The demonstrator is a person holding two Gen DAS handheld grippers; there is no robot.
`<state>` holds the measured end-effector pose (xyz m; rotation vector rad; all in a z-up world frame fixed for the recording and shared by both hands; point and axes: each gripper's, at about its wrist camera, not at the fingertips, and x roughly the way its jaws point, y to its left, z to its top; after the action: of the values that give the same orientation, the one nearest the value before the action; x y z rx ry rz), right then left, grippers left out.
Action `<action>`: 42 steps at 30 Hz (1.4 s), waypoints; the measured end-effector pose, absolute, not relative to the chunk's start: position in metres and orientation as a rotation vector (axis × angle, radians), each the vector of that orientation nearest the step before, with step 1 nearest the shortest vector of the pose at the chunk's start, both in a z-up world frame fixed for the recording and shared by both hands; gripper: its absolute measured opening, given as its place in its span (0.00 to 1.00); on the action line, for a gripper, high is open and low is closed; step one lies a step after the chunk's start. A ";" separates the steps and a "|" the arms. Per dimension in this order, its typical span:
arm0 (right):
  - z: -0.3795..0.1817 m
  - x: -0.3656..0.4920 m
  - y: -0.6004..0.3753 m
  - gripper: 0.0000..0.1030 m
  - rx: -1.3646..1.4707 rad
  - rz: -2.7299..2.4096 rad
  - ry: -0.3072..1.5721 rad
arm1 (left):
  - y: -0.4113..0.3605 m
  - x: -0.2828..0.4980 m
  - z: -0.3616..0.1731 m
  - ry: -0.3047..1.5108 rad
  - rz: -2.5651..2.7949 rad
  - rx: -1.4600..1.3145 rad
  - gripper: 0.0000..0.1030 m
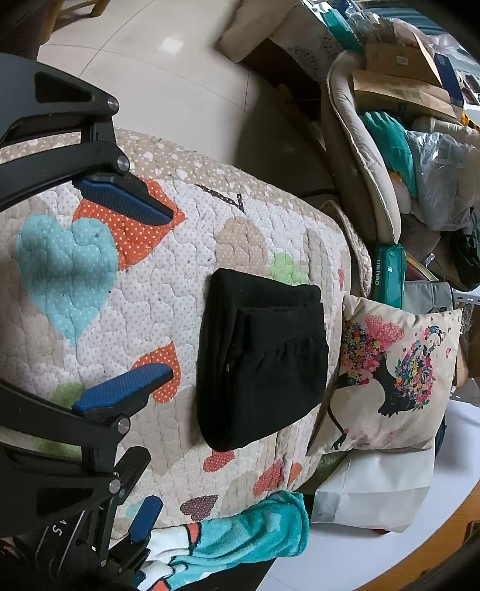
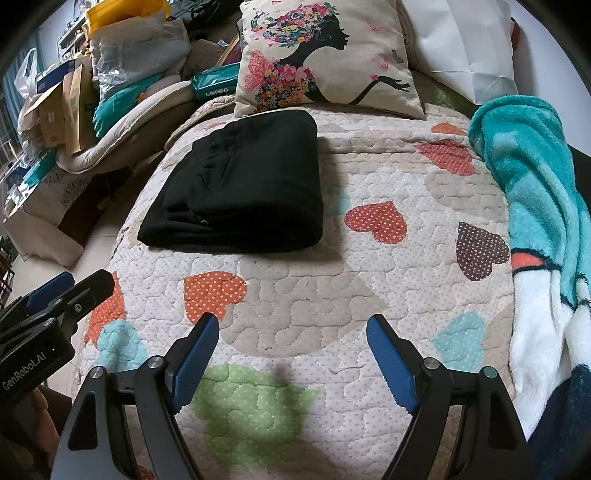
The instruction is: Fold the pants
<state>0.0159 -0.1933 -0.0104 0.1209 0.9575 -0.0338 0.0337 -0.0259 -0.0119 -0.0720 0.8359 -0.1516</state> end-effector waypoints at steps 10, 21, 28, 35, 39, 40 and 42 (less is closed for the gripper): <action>-0.012 0.017 -0.196 0.84 0.119 -0.031 0.963 | -0.026 0.034 -0.013 0.842 -0.154 -0.077 0.74; -0.014 0.018 -0.197 0.85 0.120 -0.033 0.974 | -0.025 0.035 -0.014 0.848 -0.157 -0.082 0.74; -0.015 0.019 -0.197 0.85 0.121 -0.033 0.978 | -0.025 0.036 -0.018 0.862 -0.157 -0.092 0.74; -0.015 0.019 -0.197 0.85 0.122 -0.034 0.979 | -0.025 0.037 -0.018 0.872 -0.158 -0.099 0.74; -0.015 0.019 -0.196 0.85 0.122 -0.033 0.980 | -0.024 0.037 -0.018 0.873 -0.159 -0.099 0.74; -0.016 0.018 -0.196 0.85 0.121 -0.033 0.981 | -0.024 0.037 -0.018 0.873 -0.159 -0.100 0.74; -0.017 0.018 -0.195 0.85 0.120 -0.032 0.982 | -0.024 0.037 -0.018 0.874 -0.160 -0.101 0.74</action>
<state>0.0181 -0.1952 -0.0170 0.1202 0.9821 -0.0316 0.0374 -0.0236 -0.0183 -0.1007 0.8743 -0.1598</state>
